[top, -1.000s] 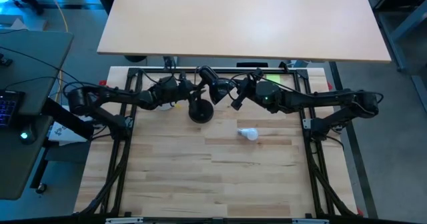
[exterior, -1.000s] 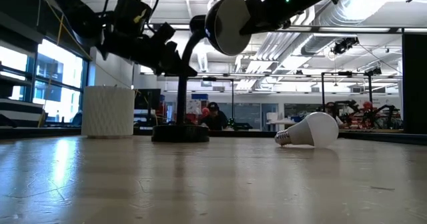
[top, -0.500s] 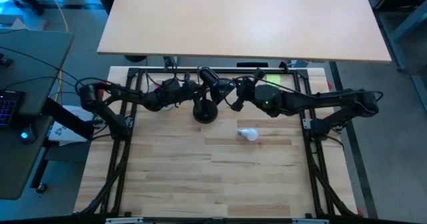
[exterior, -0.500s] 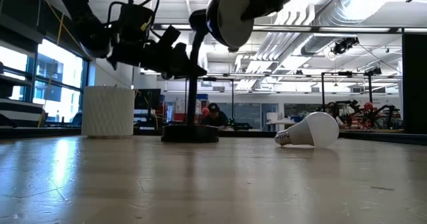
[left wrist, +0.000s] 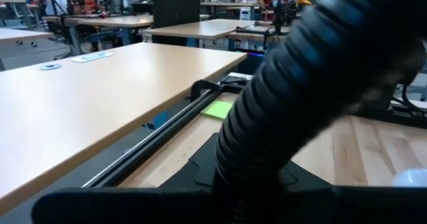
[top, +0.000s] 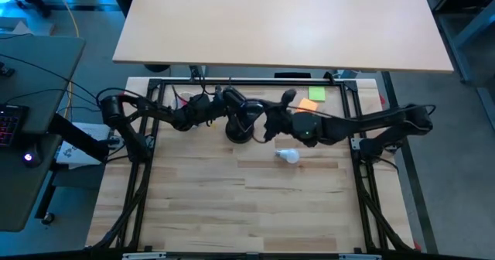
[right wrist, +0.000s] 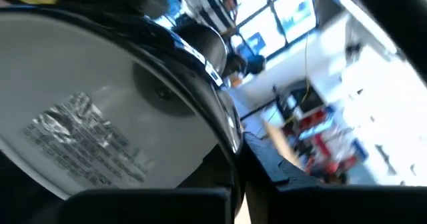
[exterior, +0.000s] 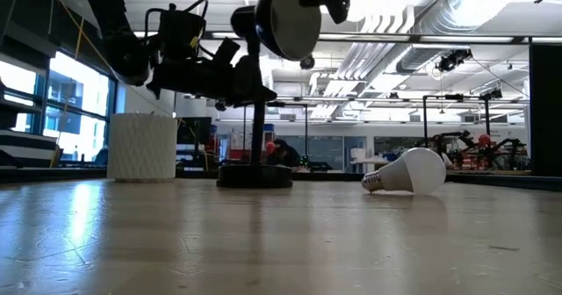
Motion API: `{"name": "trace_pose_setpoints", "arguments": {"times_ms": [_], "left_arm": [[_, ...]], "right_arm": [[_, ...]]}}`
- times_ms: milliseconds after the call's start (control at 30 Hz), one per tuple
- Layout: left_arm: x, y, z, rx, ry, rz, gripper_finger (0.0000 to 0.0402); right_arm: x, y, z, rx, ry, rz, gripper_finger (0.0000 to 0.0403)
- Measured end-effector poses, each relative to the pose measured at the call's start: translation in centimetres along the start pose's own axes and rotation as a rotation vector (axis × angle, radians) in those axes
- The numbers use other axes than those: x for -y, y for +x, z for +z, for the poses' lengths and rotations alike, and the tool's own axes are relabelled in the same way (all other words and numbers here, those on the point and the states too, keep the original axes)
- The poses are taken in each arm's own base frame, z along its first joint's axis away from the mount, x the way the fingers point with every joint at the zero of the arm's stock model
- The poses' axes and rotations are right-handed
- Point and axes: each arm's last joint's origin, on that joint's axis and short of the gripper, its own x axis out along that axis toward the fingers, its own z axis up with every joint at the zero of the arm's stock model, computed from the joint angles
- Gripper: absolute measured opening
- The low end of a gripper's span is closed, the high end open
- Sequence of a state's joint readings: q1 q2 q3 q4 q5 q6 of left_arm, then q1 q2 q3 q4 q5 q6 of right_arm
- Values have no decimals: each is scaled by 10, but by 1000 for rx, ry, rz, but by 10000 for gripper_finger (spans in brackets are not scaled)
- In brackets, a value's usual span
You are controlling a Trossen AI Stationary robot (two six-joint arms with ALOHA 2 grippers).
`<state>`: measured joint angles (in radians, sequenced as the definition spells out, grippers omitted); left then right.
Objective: Screw lightbulb
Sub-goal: Prepare the desk lamp, then insert the light bulb into the desk lamp
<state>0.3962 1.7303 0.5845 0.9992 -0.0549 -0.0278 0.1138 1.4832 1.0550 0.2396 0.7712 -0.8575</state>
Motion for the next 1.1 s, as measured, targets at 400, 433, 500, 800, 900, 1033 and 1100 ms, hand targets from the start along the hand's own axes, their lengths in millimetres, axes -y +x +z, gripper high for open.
{"name": "trace_pose_setpoints", "arguments": {"times_ms": [400,433,500,800,900,1033,1100], "left_arm": [[1,0,0,5,-22,8,39],[1,0,0,6,-28,10,39],[3,0,0,6,-48,8,50],[4,-12,1,-173,-28,-10,179],[6,-22,-2,-282,-2,-20,202],[13,-31,22,-207,10,-53,206],[18,-35,25,-206,27,-64,198]], "right_arm": [[-42,-11,14,-11,-135,35,27],[-42,-12,14,-21,-137,26,29],[-42,-13,14,-44,-135,3,31],[-40,-14,12,-117,-162,-60,25],[-37,-15,11,-127,-163,-69,25],[-29,-19,11,-123,-143,-76,25],[-26,-21,11,-123,-144,-77,24]]}}
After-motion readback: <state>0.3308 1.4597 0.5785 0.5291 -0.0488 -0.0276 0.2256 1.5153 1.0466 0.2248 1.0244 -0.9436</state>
